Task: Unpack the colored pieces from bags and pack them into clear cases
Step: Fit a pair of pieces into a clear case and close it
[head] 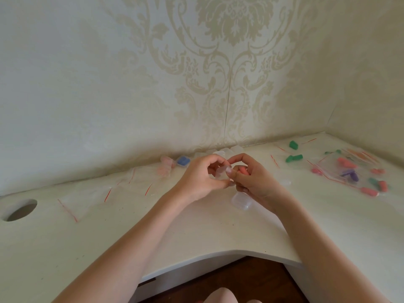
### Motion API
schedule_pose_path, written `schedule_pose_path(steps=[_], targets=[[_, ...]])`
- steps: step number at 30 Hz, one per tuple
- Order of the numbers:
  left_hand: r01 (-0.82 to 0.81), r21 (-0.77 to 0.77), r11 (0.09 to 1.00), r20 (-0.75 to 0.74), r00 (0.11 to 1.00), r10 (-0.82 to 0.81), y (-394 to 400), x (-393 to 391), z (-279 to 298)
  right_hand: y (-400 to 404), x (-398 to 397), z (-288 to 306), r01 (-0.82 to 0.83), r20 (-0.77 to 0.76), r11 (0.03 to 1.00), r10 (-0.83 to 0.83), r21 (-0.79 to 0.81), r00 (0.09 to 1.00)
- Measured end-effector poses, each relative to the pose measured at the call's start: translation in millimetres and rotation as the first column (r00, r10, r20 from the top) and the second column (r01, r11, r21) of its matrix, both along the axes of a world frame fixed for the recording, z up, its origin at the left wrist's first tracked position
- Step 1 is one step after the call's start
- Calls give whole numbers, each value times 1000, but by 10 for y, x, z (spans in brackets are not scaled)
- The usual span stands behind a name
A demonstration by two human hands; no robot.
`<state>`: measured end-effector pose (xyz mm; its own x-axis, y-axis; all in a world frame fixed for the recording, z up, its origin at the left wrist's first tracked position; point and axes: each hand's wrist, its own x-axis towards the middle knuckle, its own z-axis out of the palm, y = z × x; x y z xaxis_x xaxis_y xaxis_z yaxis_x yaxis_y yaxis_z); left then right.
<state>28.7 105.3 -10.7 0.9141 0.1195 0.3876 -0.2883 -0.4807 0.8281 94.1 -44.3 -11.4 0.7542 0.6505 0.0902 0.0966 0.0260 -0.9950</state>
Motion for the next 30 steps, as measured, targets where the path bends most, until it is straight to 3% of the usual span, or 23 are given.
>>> schedule_pose_path(steps=[6, 11, 13, 16, 19, 23, 24, 30], targets=[[140, -148, 979, -96, 983, -155, 4, -37, 112, -60, 27, 71, -129, -91, 987, 138, 100, 986], [268, -237, 934, -190, 930, -315, 29, -67, 193, -68, -11, 105, -195, 108, 976, 184, 96, 977], [317, -358, 878, -211, 889, -407, 65, -64, 211, -71, -29, 121, -149, 188, 984, 128, 102, 974], [267, -584, 766, -200, 868, -455, 77, -37, 202, -67, -60, 193, 4, 316, 996, -32, 88, 948], [140, -727, 672, -179, 906, -383, -3, 13, 158, -50, -75, 196, 93, 396, 990, -129, 108, 909], [22, -893, 449, -137, 938, -320, -75, 36, 114, 7, -80, 133, 249, 490, 967, -243, 55, 837], [24, -895, 446, -132, 939, -316, -83, 32, 120, 12, -75, 125, 265, 498, 963, -253, 47, 830], [76, -774, 629, -167, 933, -318, -54, 13, 144, -16, -92, 140, 206, 543, 977, -199, 49, 816]])
